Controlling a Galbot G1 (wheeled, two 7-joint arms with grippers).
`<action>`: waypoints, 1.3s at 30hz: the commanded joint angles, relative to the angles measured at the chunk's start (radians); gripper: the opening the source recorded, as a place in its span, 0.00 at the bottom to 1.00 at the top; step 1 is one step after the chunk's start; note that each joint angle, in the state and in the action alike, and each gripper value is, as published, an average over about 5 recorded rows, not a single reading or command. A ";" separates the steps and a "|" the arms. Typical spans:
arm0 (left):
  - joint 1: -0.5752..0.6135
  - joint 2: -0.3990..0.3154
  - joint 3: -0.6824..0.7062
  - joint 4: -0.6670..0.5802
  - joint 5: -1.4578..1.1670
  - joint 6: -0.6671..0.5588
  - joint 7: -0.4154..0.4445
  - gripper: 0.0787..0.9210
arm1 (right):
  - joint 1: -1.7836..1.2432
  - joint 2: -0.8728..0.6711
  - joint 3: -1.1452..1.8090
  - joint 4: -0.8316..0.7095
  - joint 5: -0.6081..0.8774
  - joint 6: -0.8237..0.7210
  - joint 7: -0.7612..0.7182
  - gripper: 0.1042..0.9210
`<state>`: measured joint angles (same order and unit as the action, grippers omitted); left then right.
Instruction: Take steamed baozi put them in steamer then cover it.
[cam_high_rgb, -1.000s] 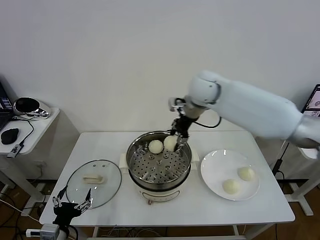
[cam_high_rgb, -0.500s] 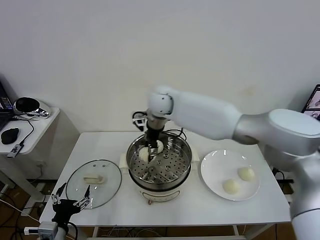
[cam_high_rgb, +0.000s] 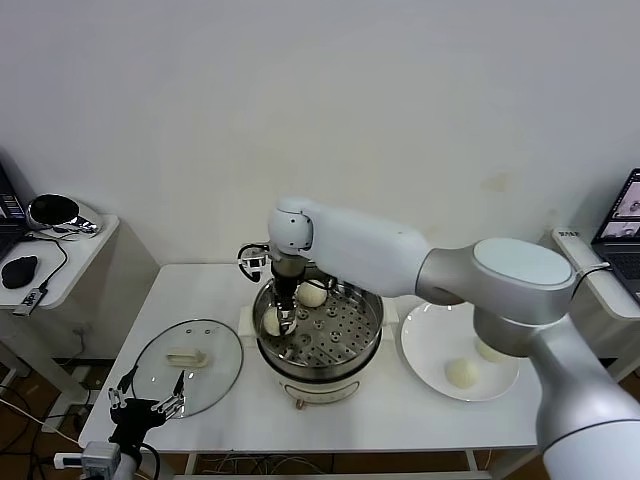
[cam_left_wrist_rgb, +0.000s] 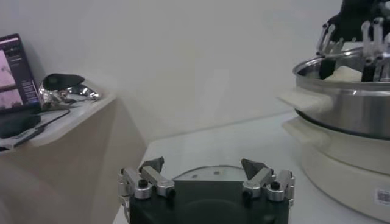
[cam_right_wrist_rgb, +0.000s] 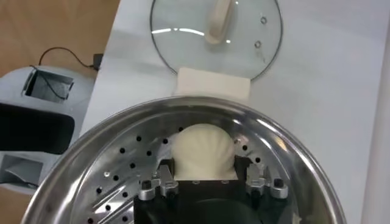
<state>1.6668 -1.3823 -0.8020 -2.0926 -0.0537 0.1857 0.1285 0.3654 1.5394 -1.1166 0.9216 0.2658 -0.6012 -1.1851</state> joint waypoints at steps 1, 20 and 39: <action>0.001 -0.002 0.003 -0.002 0.007 0.000 0.001 0.88 | -0.025 0.034 0.013 -0.042 -0.019 -0.002 0.012 0.72; 0.024 -0.036 -0.002 -0.022 0.000 0.018 0.017 0.88 | 0.204 -0.595 0.111 0.508 -0.016 0.126 -0.092 0.88; 0.097 -0.093 0.010 -0.087 0.016 0.037 0.027 0.88 | -0.337 -1.072 0.377 0.687 -0.393 0.271 -0.157 0.88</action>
<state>1.7466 -1.4654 -0.7929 -2.1675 -0.0409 0.2193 0.1554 0.2481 0.6452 -0.8463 1.5244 0.0092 -0.3720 -1.3227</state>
